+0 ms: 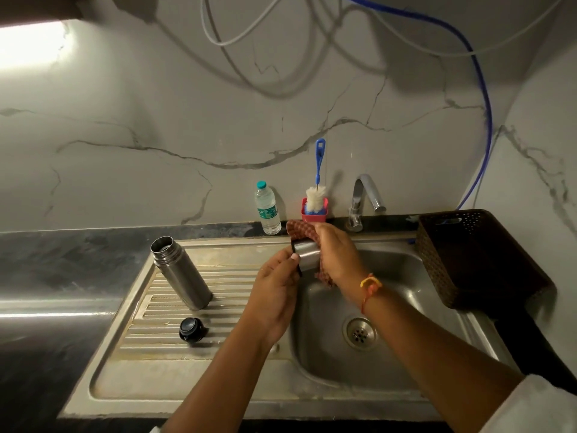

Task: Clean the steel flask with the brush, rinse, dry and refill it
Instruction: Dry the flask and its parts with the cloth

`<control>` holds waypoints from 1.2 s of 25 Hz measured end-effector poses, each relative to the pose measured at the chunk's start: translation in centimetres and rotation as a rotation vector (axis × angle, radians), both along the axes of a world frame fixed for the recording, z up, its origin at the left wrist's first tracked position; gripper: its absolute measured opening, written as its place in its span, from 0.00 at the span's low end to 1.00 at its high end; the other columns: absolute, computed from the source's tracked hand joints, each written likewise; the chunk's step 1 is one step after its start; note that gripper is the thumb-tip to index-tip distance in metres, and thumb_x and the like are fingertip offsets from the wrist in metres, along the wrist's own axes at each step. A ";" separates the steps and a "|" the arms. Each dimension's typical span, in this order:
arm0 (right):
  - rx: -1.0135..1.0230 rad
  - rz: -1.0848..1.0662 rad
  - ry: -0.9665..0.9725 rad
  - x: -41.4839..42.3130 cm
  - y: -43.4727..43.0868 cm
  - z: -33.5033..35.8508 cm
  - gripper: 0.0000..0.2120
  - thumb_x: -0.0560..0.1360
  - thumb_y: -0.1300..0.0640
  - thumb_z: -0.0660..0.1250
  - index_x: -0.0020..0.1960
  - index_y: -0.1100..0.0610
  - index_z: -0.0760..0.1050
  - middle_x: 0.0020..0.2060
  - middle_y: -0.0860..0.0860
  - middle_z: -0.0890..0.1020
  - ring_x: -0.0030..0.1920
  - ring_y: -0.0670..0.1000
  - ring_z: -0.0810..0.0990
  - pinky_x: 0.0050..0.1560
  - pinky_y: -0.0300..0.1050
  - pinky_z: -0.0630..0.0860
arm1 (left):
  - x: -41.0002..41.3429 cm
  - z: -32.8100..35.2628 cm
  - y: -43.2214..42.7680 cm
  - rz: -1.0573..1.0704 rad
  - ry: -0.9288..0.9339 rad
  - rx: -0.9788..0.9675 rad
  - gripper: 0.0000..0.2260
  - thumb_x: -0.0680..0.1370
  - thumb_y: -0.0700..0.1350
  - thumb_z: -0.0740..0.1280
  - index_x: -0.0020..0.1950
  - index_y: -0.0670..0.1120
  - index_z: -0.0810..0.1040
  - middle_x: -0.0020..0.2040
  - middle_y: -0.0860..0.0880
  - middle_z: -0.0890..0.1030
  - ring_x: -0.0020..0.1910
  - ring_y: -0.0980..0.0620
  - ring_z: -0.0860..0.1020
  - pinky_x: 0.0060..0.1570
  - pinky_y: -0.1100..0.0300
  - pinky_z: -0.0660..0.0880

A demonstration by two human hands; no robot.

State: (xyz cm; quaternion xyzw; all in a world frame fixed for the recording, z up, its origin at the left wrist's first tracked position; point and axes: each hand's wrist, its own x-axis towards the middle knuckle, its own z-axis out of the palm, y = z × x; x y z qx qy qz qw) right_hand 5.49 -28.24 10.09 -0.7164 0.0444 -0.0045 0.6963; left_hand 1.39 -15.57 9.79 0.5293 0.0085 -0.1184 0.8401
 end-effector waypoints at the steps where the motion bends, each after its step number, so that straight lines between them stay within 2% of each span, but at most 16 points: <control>1: -0.135 -0.011 -0.097 -0.5 0.4 0.1 0.15 0.84 0.52 0.55 0.63 0.54 0.76 0.58 0.53 0.79 0.53 0.47 0.79 0.42 0.29 0.75 | 0.1 0.2 -0.1 0.005 -0.007 -0.012 0.12 0.84 0.41 0.60 0.61 0.40 0.82 0.57 0.38 0.84 0.57 0.41 0.81 0.58 0.52 0.80; 3: -0.441 -0.069 -0.423 -1.7 1.0 -0.1 0.17 0.84 0.52 0.55 0.70 0.54 0.72 0.65 0.48 0.74 0.63 0.42 0.72 0.59 0.28 0.70 | 0.5 0.9 -0.3 -0.004 -0.057 0.039 0.14 0.86 0.42 0.59 0.65 0.40 0.80 0.59 0.39 0.84 0.60 0.41 0.82 0.61 0.50 0.79; 4: -0.486 -0.080 -0.520 -1.8 1.0 0.0 0.18 0.83 0.52 0.55 0.69 0.55 0.73 0.66 0.48 0.74 0.65 0.43 0.72 0.61 0.30 0.70 | 0.6 0.9 -0.2 -0.022 -0.100 0.105 0.14 0.86 0.42 0.58 0.67 0.40 0.79 0.60 0.40 0.84 0.61 0.42 0.82 0.63 0.50 0.79; 5: -0.462 -0.069 -0.511 -1.4 0.5 0.4 0.17 0.83 0.52 0.56 0.67 0.55 0.75 0.64 0.50 0.76 0.64 0.46 0.74 0.58 0.32 0.72 | 0.6 0.9 0.0 -0.047 -0.144 0.171 0.15 0.86 0.43 0.57 0.68 0.40 0.78 0.61 0.41 0.84 0.63 0.43 0.81 0.64 0.51 0.78; 6: -0.392 -0.018 -0.374 -0.6 0.0 0.7 0.15 0.83 0.52 0.57 0.63 0.56 0.77 0.61 0.53 0.79 0.61 0.50 0.78 0.55 0.35 0.75 | 0.5 1.0 0.2 -0.072 -0.179 0.220 0.15 0.86 0.43 0.57 0.68 0.41 0.78 0.61 0.42 0.84 0.63 0.43 0.81 0.64 0.52 0.78; 7: -0.268 0.065 -0.156 0.3 -0.8 1.3 0.16 0.82 0.49 0.58 0.61 0.56 0.79 0.57 0.55 0.81 0.57 0.54 0.80 0.51 0.41 0.78 | 0.3 0.9 0.3 -0.092 -0.187 0.223 0.14 0.86 0.44 0.58 0.67 0.42 0.78 0.61 0.42 0.84 0.64 0.43 0.80 0.65 0.52 0.77; 9: 0.182 0.194 0.238 1.6 -2.4 2.2 0.21 0.80 0.43 0.60 0.61 0.56 0.80 0.53 0.58 0.83 0.52 0.57 0.83 0.48 0.49 0.80 | -0.4 1.0 0.1 -0.126 -0.191 0.168 0.14 0.85 0.42 0.59 0.69 0.42 0.77 0.63 0.43 0.83 0.65 0.44 0.80 0.66 0.52 0.76; 12: 0.775 0.189 0.408 0.8 -2.7 1.3 0.22 0.79 0.45 0.61 0.61 0.60 0.80 0.50 0.58 0.83 0.47 0.56 0.83 0.44 0.48 0.80 | -0.2 1.0 -0.7 -0.102 -0.393 0.366 0.14 0.85 0.39 0.60 0.70 0.47 0.77 0.62 0.50 0.84 0.65 0.54 0.79 0.63 0.62 0.75; 14: 0.974 0.131 0.490 -0.2 -1.9 0.6 0.22 0.79 0.48 0.62 0.64 0.62 0.79 0.55 0.60 0.82 0.49 0.57 0.83 0.39 0.45 0.81 | 0.7 0.4 -0.7 -0.063 -0.562 0.617 0.15 0.85 0.39 0.62 0.67 0.55 0.77 0.60 0.56 0.83 0.62 0.62 0.79 0.61 0.67 0.75; 15: 1.015 0.109 0.519 -0.4 -1.6 0.2 0.22 0.78 0.50 0.61 0.66 0.62 0.77 0.57 0.61 0.82 0.50 0.57 0.83 0.39 0.43 0.80 | 1.2 -0.2 -0.4 -0.063 -0.620 0.761 0.15 0.85 0.39 0.62 0.66 0.57 0.76 0.60 0.56 0.82 0.61 0.62 0.79 0.61 0.65 0.76; 18: 0.999 0.066 0.588 -0.2 -1.7 -0.5 0.20 0.77 0.53 0.61 0.63 0.63 0.78 0.51 0.61 0.83 0.47 0.58 0.84 0.43 0.48 0.81 | 2.9 -2.1 0.6 -0.102 -0.826 1.183 0.15 0.82 0.38 0.65 0.67 0.49 0.80 0.62 0.47 0.83 0.64 0.49 0.79 0.68 0.49 0.75; 20: 0.884 0.031 0.627 0.4 -2.4 -1.0 0.20 0.76 0.53 0.62 0.63 0.63 0.79 0.48 0.61 0.84 0.45 0.60 0.85 0.49 0.54 0.82 | 3.3 -2.7 1.1 -0.139 -1.005 1.365 0.14 0.79 0.40 0.64 0.63 0.47 0.82 0.57 0.47 0.85 0.60 0.46 0.82 0.73 0.52 0.68; 23: 0.623 -0.001 0.616 0.8 -3.1 -1.4 0.21 0.74 0.53 0.65 0.62 0.63 0.79 0.54 0.63 0.84 0.52 0.61 0.83 0.59 0.57 0.78 | 3.1 -2.5 1.2 -0.147 -1.206 1.602 0.16 0.75 0.45 0.60 0.56 0.50 0.84 0.49 0.50 0.87 0.52 0.51 0.85 0.73 0.59 0.60; 25: 0.463 0.024 0.589 0.7 -2.9 -0.9 0.21 0.74 0.50 0.67 0.60 0.63 0.81 0.55 0.62 0.84 0.54 0.60 0.83 0.58 0.55 0.78 | 2.5 -2.1 1.1 -0.161 -1.289 1.637 0.17 0.74 0.45 0.58 0.53 0.50 0.85 0.45 0.51 0.87 0.49 0.50 0.85 0.70 0.60 0.62; 27: 0.389 0.017 0.519 0.4 -3.2 -0.4 0.22 0.76 0.44 0.66 0.59 0.61 0.80 0.49 0.60 0.85 0.50 0.59 0.83 0.53 0.52 0.80 | 1.9 -1.6 0.5 -0.149 -1.334 1.545 0.16 0.74 0.45 0.57 0.52 0.49 0.85 0.44 0.51 0.86 0.47 0.51 0.84 0.66 0.62 0.65; 30: 0.553 0.113 0.379 -0.2 -4.5 0.5 0.22 0.79 0.45 0.62 0.63 0.61 0.78 0.45 0.58 0.84 0.44 0.55 0.83 0.43 0.47 0.79 | 0.9 -1.1 -0.4 -0.115 -1.124 1.211 0.12 0.80 0.43 0.61 0.58 0.47 0.82 0.53 0.49 0.84 0.54 0.56 0.78 0.65 0.72 0.64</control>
